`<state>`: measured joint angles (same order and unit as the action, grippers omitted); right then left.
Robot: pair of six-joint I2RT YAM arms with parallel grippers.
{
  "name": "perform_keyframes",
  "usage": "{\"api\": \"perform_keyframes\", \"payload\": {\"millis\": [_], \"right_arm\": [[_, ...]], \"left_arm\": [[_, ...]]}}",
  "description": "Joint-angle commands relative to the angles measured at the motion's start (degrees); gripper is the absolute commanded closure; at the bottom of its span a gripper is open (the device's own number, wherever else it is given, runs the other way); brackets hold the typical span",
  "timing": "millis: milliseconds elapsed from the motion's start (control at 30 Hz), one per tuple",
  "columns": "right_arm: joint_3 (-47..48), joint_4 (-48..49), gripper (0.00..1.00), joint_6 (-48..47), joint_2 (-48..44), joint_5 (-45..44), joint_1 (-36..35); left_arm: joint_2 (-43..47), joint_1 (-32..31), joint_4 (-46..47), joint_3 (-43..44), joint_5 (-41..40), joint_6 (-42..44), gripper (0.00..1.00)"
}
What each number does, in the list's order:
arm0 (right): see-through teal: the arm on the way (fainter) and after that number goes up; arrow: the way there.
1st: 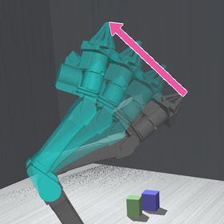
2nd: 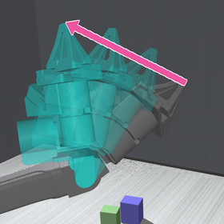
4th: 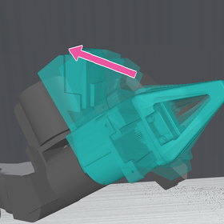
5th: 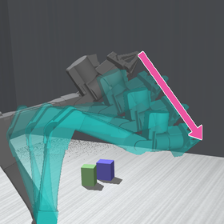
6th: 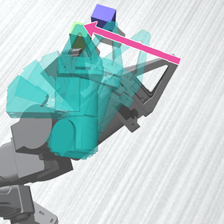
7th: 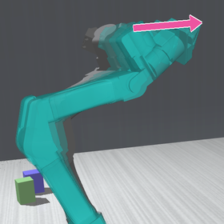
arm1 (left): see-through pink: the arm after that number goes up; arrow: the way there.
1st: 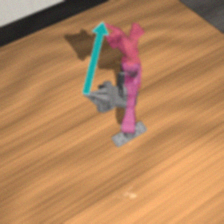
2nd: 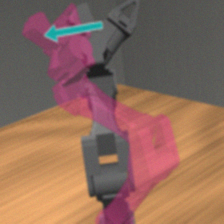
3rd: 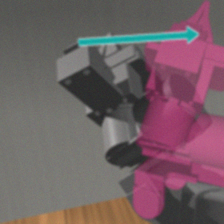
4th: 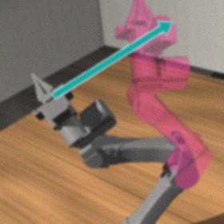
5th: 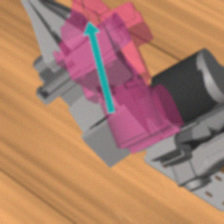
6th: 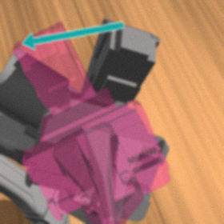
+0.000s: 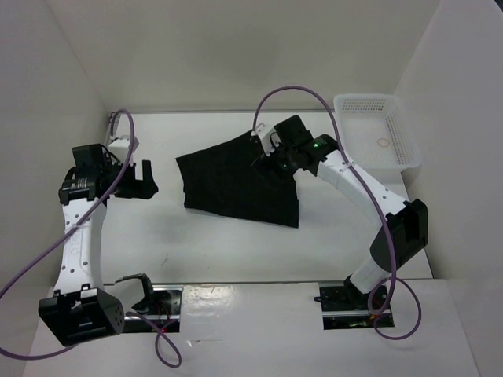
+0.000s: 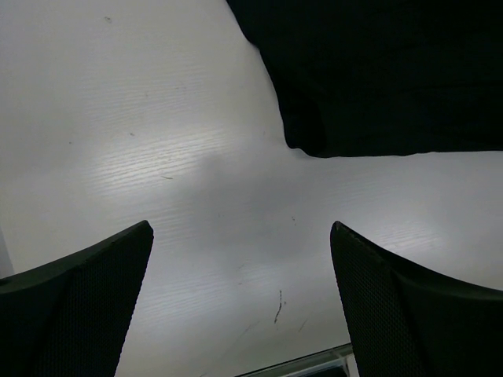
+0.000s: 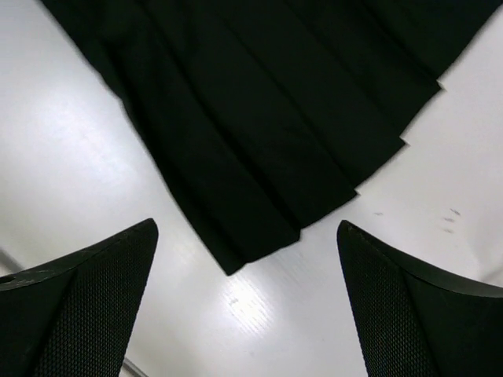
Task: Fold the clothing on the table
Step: Flatten the skirt out
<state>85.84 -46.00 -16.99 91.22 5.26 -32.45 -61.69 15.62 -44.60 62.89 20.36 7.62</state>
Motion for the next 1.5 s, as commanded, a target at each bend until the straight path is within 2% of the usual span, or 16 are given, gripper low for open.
{"api": "perform_keyframes", "payload": {"millis": [0,100,200,367,433,500,667,1067,1133,1200,1233,1267,1300,1333,1433,1467], "right_arm": [[-0.85,-0.84,0.01,-2.51,-1.13,8.07,-0.69],[-0.85,-1.38,0.01,-4.44,-1.13,10.12,-3.40],[0.29,-1.38,0.01,-4.98,0.79,8.99,-9.90],[0.30,4.67,0.01,-4.98,7.90,-5.58,-23.76],[-0.58,9.33,0.01,-5.50,9.41,-10.07,-26.87],[-0.59,11.62,0.01,-5.51,12.21,-10.09,-28.98],[0.47,19.27,0.01,-6.12,18.20,-12.90,-28.99],[5.39,29.03,0.03,-7.18,30.84,-19.49,-28.99],[7.84,29.65,0.08,-7.18,32.61,-19.49,-28.99],[10.55,27.38,0.26,-7.18,35.42,-18.89,-28.99],[11.62,26.58,0.62,-7.18,36.30,-18.10,-28.99],[13.72,25.62,0.82,-5.78,37.70,-18.09,-28.99],[14.78,23.43,0.95,-5.07,37.72,-17.48,-28.38],[15.75,21.93,1.00,-4.54,37.72,-15.39,-28.37],[18.65,16.32,1.00,-4.01,35.09,-9.67,-27.23],[20.49,14.55,1.00,-3.49,33.95,-4.60,-26.45]], "left_arm": [[-3.33,-1.64,0.75,2.48,2.93,1.70,0.01],[-4.05,-0.24,-0.93,3.82,4.15,1.17,0.01],[1.98,5.28,-1.63,4.34,5.13,-0.75,0.01],[10.97,9.51,-0.23,3.82,-3.90,-4.45,0.01],[12.82,11.88,-0.75,3.12,-6.29,-6.12,0.01],[15.01,13.21,-0.75,1.89,-7.79,-6.12,0.01],[16.87,17.33,-0.23,0.74,-7.79,-6.12,0.01],[18.62,19.45,-0.23,-0.32,-6.47,-5.60,0.01],[18.62,19.45,-0.23,-0.32,-6.47,-5.60,0.01],[18.62,19.98,-0.23,-0.32,-5.95,-5.60,0.01],[18.62,19.98,-0.23,-0.32,-5.95,-5.60,0.01],[18.62,19.98,-0.23,-0.32,-5.95,-5.60,0.01],[18.62,19.98,-0.23,-0.32,-5.95,-5.07,0.01],[18.62,19.98,-0.23,-0.32,-5.95,-5.07,0.01],[18.62,19.98,-0.23,-0.32,-5.33,-5.07,0.01],[18.62,19.98,-0.23,-0.32,-4.81,-5.07,0.01]]}}
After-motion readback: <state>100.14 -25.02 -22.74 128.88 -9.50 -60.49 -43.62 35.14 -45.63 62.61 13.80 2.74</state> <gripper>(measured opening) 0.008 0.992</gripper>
